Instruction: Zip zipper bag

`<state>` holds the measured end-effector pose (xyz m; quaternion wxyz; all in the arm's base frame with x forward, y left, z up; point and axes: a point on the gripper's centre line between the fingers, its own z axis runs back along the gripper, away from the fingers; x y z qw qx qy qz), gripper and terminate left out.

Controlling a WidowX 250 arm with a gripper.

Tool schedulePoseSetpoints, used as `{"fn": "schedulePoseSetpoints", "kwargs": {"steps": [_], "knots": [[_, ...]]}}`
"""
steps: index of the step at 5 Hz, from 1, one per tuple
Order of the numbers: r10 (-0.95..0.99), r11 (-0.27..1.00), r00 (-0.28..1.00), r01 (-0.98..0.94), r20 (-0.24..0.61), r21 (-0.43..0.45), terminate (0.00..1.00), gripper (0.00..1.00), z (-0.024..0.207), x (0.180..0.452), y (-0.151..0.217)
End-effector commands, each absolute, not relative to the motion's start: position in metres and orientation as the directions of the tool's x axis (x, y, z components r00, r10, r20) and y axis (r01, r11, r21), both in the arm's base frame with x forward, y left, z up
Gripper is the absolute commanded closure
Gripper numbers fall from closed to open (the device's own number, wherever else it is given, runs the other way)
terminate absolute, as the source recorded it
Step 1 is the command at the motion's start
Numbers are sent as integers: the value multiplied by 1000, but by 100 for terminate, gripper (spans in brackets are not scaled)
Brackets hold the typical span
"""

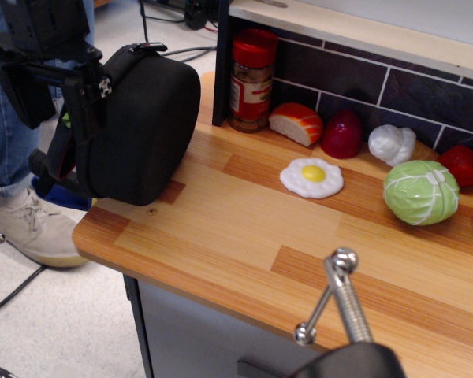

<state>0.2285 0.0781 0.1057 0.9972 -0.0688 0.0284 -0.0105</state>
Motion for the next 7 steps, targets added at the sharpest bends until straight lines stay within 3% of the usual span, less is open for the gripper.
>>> {"fn": "schedulePoseSetpoints", "kwargs": {"steps": [1, 2, 4, 7], "knots": [[40, 989, 999, -44, -30, -140, 0, 0, 113, 241, 68], [45, 995, 999, -46, -9, -92, 0, 100, 109, 243, 68], [72, 995, 997, -73, -18, -71, 0, 100, 104, 242, 72], [-39, 999, 997, 39, -74, 5, 0, 100, 52, 172, 107]]}}
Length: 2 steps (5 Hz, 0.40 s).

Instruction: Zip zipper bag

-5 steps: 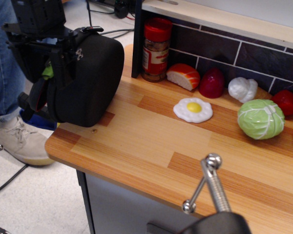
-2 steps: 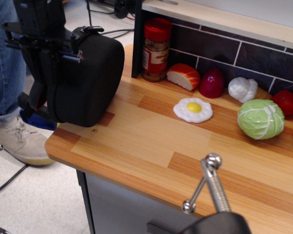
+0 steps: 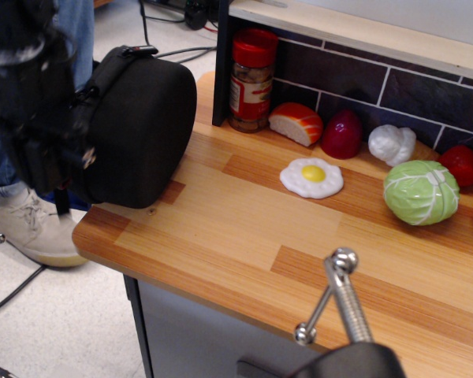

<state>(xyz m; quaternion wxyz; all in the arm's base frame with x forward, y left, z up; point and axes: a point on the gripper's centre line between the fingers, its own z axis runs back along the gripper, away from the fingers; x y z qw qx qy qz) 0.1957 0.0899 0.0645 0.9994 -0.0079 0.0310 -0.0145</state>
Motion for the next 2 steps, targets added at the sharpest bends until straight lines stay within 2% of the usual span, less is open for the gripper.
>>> {"fn": "schedulePoseSetpoints", "kwargs": {"steps": [1, 2], "knots": [[-68, 998, 994, 69, -82, 4, 0, 100, 35, 153, 108], [-74, 997, 995, 72, 70, 34, 0, 100, 8, 158, 113]]}}
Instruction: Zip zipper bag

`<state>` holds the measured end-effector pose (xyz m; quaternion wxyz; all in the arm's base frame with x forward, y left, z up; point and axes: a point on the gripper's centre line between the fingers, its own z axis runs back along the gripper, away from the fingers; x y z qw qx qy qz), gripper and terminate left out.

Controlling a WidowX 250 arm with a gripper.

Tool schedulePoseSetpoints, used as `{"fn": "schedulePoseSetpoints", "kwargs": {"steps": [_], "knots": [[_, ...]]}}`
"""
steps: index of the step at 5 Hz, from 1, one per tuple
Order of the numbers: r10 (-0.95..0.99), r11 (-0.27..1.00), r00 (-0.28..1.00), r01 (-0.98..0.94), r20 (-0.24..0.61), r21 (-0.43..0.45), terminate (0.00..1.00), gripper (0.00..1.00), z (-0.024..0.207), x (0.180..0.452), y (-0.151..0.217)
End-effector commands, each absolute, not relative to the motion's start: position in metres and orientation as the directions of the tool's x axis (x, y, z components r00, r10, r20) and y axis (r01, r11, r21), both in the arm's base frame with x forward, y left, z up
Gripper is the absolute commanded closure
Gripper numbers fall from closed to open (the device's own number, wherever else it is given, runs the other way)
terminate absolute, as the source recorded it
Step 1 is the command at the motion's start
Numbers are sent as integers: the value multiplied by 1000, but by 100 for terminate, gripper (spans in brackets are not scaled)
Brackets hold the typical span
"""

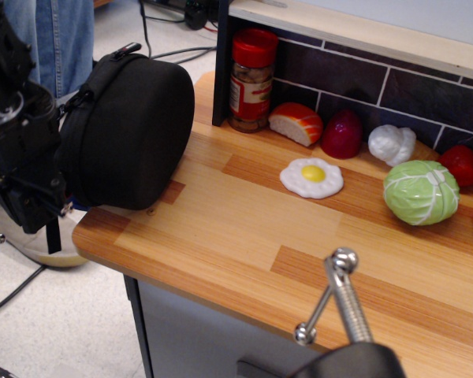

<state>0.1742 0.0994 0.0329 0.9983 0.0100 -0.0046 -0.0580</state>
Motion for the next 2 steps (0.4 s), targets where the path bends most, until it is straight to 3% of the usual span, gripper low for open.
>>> {"fn": "schedulePoseSetpoints", "kwargs": {"steps": [1, 2], "knots": [[-82, 997, 983, 80, 164, 22, 0, 100, -9, 168, 110], [-55, 998, 992, 57, 113, -14, 100, 100, -1, 173, 103]]}}
